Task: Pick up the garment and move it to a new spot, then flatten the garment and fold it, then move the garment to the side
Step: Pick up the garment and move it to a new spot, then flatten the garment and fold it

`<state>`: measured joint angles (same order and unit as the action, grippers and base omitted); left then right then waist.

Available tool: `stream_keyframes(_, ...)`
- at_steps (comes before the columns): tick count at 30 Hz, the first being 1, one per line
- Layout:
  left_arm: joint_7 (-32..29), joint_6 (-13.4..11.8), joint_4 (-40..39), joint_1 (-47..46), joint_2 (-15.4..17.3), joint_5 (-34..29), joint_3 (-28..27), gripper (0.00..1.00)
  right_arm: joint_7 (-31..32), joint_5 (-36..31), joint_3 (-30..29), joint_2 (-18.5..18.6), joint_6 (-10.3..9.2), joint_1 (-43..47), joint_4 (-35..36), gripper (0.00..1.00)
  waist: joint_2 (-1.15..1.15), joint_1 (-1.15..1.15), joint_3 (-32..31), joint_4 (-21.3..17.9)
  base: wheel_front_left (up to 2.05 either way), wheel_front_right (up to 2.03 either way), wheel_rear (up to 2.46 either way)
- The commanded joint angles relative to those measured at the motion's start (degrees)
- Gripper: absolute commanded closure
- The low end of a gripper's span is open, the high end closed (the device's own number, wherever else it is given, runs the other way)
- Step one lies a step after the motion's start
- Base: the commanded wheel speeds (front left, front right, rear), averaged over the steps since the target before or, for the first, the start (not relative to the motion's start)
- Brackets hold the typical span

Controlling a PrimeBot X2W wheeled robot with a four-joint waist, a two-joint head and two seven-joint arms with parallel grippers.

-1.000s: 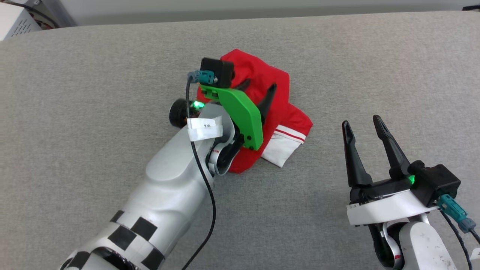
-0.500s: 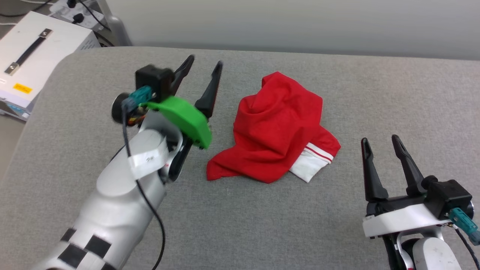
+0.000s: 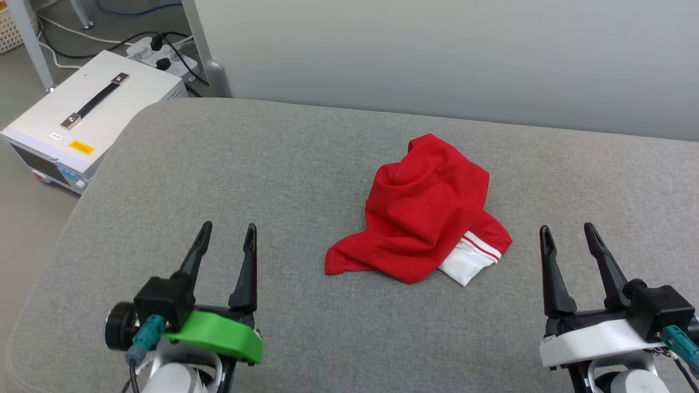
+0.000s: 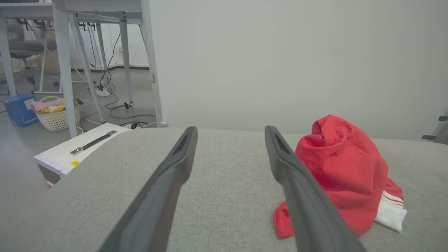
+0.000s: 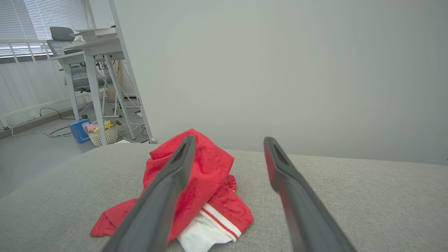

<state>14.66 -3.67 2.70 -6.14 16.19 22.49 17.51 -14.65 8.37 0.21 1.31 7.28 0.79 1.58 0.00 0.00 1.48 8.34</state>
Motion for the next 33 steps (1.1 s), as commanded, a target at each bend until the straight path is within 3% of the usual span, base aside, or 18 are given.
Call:
stream_keyframes(1, 0.33, 0.81, -0.91, 1.88, -1.11, -1.8, -1.13, 0.0, -0.35, -0.16, -0.27, 0.11, 0.21, 0.94, 0.09, 0.0, 0.0, 0.0, -0.57, 0.35, 0.0, 0.0, 0.0)
stream_keyframes(7, 0.33, 5.68, -2.58, 5.28, -4.33, -7.38, -3.69, 0.0, -0.35, 0.07, -0.74, 0.11, 0.21, 2.02, -0.24, 0.0, 0.0, 0.0, -1.31, 0.53, 0.0, 0.0, 0.0)
stream_keyframes(13, 0.33, 8.6, -3.28, 6.52, -7.46, -9.6, -6.56, 0.0, -0.35, 0.14, -0.55, 0.11, 0.21, 2.36, -0.38, 0.0, 0.0, 0.0, -1.29, 0.13, 0.0, 0.0, 0.0)
stream_keyframes(23, 0.33, 10.75, -3.28, 6.46, -9.61, -11.64, -8.4, 0.0, -0.35, -0.11, -0.44, 0.11, 0.21, 2.16, -1.77, 0.0, 0.0, 0.0, -0.55, -0.05, 0.0, 0.0, 0.0)
stream_keyframes(26, 0.33, 10.91, -3.26, 6.22, -10.22, -11.95, -9.02, 0.0, -0.16, -0.35, 2.07, 0.11, 0.21, 2.15, -4.59, 0.0, 0.0, 0.0, 0.24, 0.24, 0.0, 0.0, 0.0)
stream_keyframes(29, 0.33, 11.0, -3.51, 5.77, -10.8, -12.09, -9.5, 0.0, 4.24, -2.36, 5.01, 0.52, 0.21, -0.02, -5.91, 0.0, 0.0, 0.0, 1.39, 0.65, 0.0, 0.0, 0.0)
stream_keyframes(33, 0.33, 11.09, -3.07, 5.13, -11.62, -11.94, -9.66, 0.0, 14.59, -1.21, 11.07, 3.9, 0.21, -5.17, -6.27, 0.0, 0.0, 0.0, 3.43, 1.81, 0.0, 0.0, 0.0)
